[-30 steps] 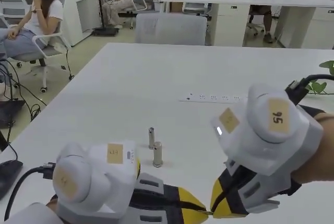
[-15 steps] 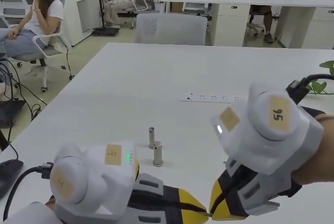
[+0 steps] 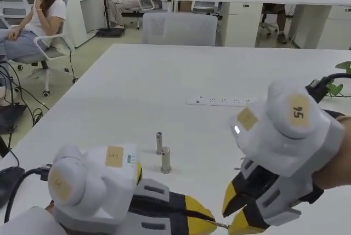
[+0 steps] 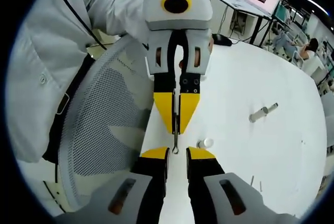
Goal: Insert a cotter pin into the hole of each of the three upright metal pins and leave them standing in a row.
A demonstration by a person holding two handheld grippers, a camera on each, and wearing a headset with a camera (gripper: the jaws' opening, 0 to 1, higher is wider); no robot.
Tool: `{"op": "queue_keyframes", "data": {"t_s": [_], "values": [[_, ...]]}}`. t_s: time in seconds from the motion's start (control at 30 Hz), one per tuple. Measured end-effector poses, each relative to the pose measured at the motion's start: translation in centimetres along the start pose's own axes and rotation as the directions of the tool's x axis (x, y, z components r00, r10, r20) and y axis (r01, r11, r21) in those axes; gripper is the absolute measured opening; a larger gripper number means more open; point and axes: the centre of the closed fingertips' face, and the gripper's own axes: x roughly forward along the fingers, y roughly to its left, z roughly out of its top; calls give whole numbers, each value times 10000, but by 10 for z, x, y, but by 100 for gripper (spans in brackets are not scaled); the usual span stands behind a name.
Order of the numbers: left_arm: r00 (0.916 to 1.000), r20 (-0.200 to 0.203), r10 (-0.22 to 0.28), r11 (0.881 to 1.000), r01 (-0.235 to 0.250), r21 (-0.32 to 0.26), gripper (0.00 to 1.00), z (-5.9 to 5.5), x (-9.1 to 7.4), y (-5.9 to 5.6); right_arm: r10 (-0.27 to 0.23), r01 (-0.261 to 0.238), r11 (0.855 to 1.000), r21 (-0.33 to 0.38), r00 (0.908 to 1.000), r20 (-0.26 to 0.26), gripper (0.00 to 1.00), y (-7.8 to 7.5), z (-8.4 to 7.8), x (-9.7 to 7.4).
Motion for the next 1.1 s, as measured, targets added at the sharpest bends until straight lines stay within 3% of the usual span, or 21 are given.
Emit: {"op": "queue_keyframes", "data": {"t_s": [0.13,0.3,0.43,0.47,0.57,0.6,0.8,0.87,0.97,1.0,1.07,1.1], "values": [[9999,30,-110,9998,109,162,0,3,-3,-1,483,-495,9983,323,9982,367,16,2,-2,-4],[9994,-4,-335,9987,335,372,0,4,-5,-5,1318,-1363,9891,566,9883,773,17,8,-2,-4],[9985,-39,-549,9971,551,529,0,5,-5,-10,1917,-2004,9772,704,9748,1139,18,12,0,-3],[9981,-40,-608,9967,609,536,0,5,-5,-11,2182,-2299,9697,825,9671,1306,18,15,1,-3],[9974,-21,-722,9958,722,568,0,6,-4,-13,2441,-2574,9620,908,9602,1356,17,15,0,-2],[9970,-39,-773,9951,774,608,0,7,-4,-14,2742,-2899,9509,1088,9515,1392,17,19,0,-2],[9926,32,-1215,9893,1208,821,0,12,-4,-24,3505,-3688,9234,1062,9231,1579,17,27,-2,-2],[9898,102,-1423,9868,1411,790,0,16,-4,-28,3830,-4061,9073,1088,9052,1840,17,31,2,-4],[9875,194,-1566,9839,1543,905,0,20,-3,-32,4450,-4763,8723,1108,8670,2242,17,38,7,-9],[9871,219,-1586,9834,1559,926,0,21,-3,-32,4528,-4840,8690,1033,8618,2286,16,39,7,-9],[9864,299,-1619,9829,1584,942,0,23,-3,-33,4809,-5153,8505,1050,8429,2413,15,42,9,-11],[9861,330,-1630,9826,1592,956,0,24,-3,-33,4800,-5139,8518,1014,8433,2418,14,42,8,-10]]}}
